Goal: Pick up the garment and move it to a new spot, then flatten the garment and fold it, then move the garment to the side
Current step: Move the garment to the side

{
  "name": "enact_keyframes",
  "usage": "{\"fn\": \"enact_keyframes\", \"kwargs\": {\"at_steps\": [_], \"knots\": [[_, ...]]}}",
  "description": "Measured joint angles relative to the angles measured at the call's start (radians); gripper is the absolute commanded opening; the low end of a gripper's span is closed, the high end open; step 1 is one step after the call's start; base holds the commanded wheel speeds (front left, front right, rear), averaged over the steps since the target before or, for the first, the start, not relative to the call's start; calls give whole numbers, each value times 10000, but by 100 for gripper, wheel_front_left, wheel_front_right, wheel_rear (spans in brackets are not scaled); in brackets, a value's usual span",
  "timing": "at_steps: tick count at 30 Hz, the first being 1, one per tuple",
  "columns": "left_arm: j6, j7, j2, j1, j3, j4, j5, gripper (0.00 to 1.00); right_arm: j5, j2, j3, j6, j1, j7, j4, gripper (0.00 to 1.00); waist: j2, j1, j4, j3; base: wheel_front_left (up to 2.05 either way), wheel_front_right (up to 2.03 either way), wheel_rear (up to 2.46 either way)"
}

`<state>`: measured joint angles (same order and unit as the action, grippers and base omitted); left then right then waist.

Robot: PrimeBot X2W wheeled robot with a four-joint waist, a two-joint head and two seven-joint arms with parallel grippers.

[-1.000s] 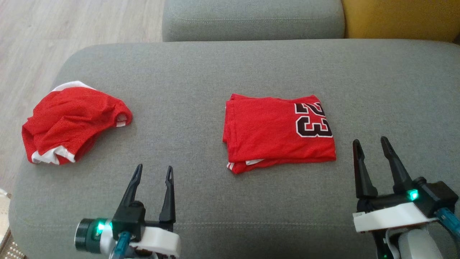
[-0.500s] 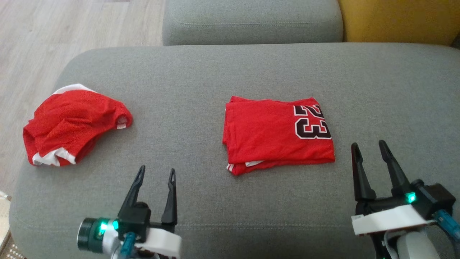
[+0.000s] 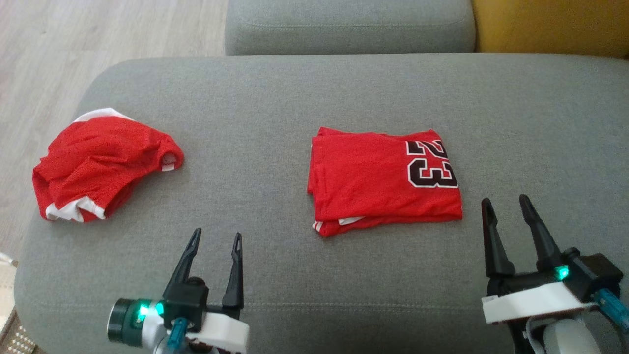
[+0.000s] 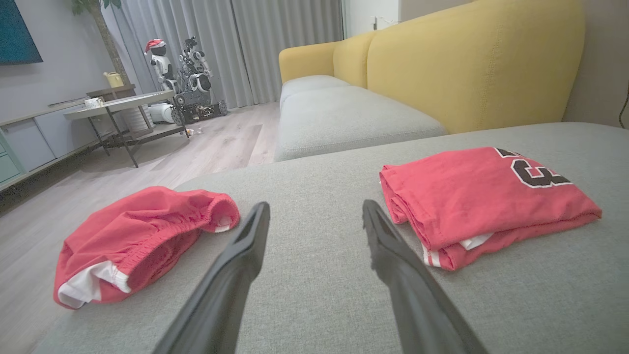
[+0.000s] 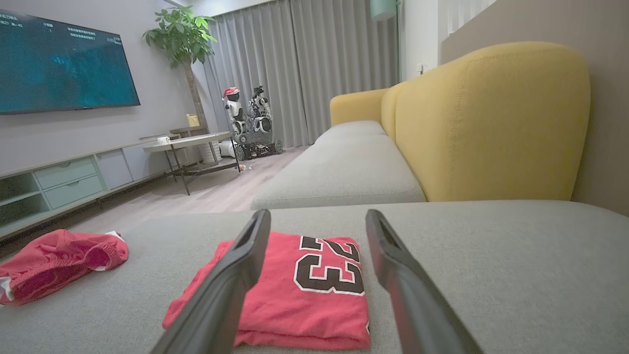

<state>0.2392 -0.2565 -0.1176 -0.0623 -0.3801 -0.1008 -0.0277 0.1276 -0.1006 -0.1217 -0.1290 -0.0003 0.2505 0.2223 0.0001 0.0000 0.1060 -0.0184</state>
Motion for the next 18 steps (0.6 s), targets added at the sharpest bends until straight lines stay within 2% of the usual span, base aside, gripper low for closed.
{"fn": "enact_keyframes", "kwargs": {"at_steps": [3,8,14,18], "knots": [[109,0,33,0,33,-19,0,100,15,-4,13,0,-63,0,364,100,0,0,28,102,0,0,0],[159,0,56,80,27,71,144,100,71,-341,-105,0,-1268,-4,2092,100,0,0,27,468,0,0,0],[163,0,165,924,-303,430,339,100,1739,-1039,-272,0,-4175,-819,4276,100,0,0,156,1248,0,0,0],[157,0,360,1474,-717,596,353,100,2669,-1643,-416,2,-5370,-1770,5459,100,-1,0,452,1734,0,0,0]]}}
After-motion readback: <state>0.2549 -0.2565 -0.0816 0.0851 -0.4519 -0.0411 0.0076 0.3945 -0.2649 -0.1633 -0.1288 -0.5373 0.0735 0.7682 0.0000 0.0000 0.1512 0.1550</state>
